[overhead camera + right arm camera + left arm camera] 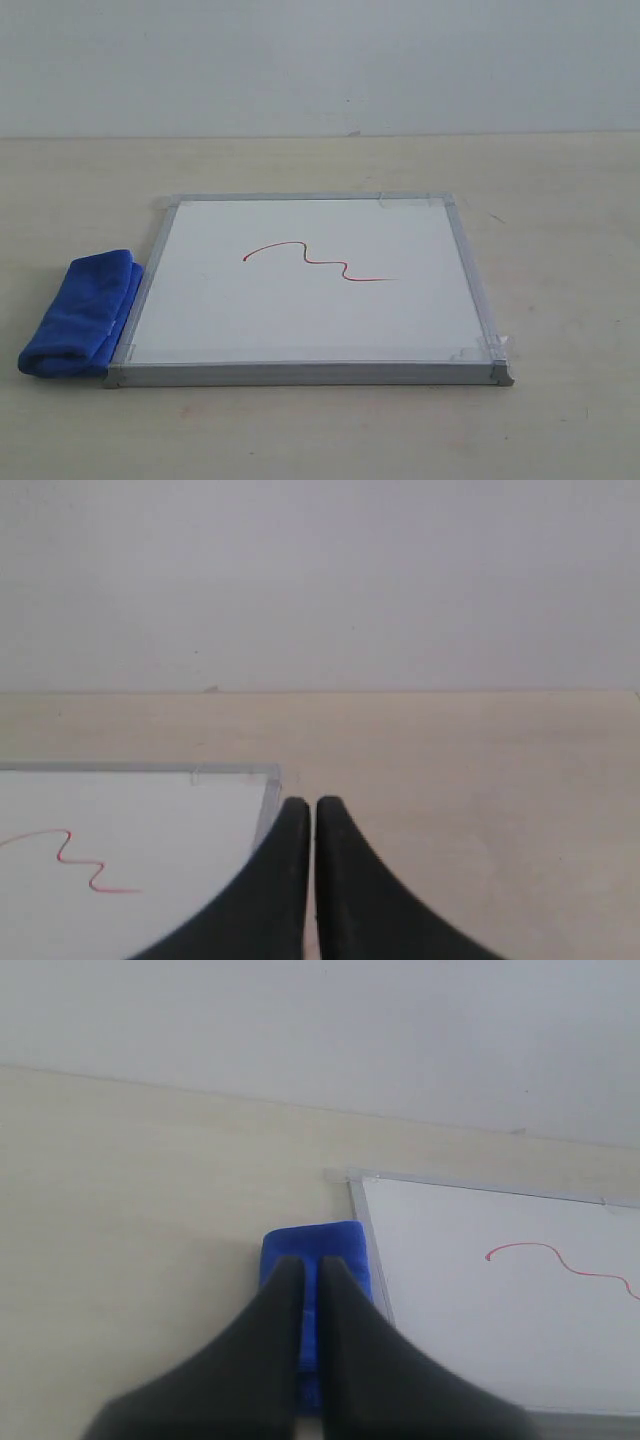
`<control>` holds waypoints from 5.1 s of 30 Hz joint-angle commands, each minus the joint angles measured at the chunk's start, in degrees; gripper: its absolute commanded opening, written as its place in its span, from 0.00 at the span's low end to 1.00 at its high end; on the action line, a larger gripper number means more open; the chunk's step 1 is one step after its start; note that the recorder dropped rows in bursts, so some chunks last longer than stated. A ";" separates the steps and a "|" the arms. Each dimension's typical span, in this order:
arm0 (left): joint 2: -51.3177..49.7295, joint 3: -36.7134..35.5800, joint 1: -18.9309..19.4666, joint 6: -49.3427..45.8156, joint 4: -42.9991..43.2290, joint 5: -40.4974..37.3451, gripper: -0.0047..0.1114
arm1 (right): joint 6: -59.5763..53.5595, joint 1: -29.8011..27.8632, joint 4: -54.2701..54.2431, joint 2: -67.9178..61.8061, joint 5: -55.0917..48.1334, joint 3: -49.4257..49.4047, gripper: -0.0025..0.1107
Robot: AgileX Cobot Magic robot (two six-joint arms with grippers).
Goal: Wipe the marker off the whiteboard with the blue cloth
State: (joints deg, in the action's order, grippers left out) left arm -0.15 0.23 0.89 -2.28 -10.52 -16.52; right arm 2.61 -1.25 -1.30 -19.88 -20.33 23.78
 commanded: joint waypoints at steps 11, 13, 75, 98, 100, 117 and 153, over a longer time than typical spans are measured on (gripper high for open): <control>0.15 -0.23 0.17 -0.36 0.15 -0.04 0.08 | 2.02 -0.37 0.14 -0.22 13.41 0.52 0.02; 0.15 -0.23 0.17 -0.36 0.15 -0.04 0.08 | 2.02 -0.37 0.14 -0.22 16.02 0.52 0.02; 0.15 -0.23 0.17 -0.36 0.15 -0.04 0.08 | 13.42 49.38 -16.37 -117.30 -17.78 96.32 0.54; 0.15 -0.23 0.17 -0.36 0.15 -0.04 0.08 | 11.38 49.38 -18.93 -128.00 -21.28 100.57 0.02; 0.15 -0.23 0.17 -0.36 0.15 -0.04 0.08 | 9.93 49.24 -18.93 -128.00 -22.06 102.60 0.02; 0.15 -0.23 0.17 -0.36 0.15 -0.04 0.08 | 9.84 48.37 14.52 -122.79 -49.64 123.51 0.02; 0.15 -0.23 0.17 -0.36 0.15 -0.04 0.08 | 6.52 28.23 7.99 -122.79 -38.58 94.91 0.02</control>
State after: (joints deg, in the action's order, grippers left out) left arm -0.15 0.23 0.89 -2.28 -10.52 -16.52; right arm 7.75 32.20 4.20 -141.49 -55.54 120.89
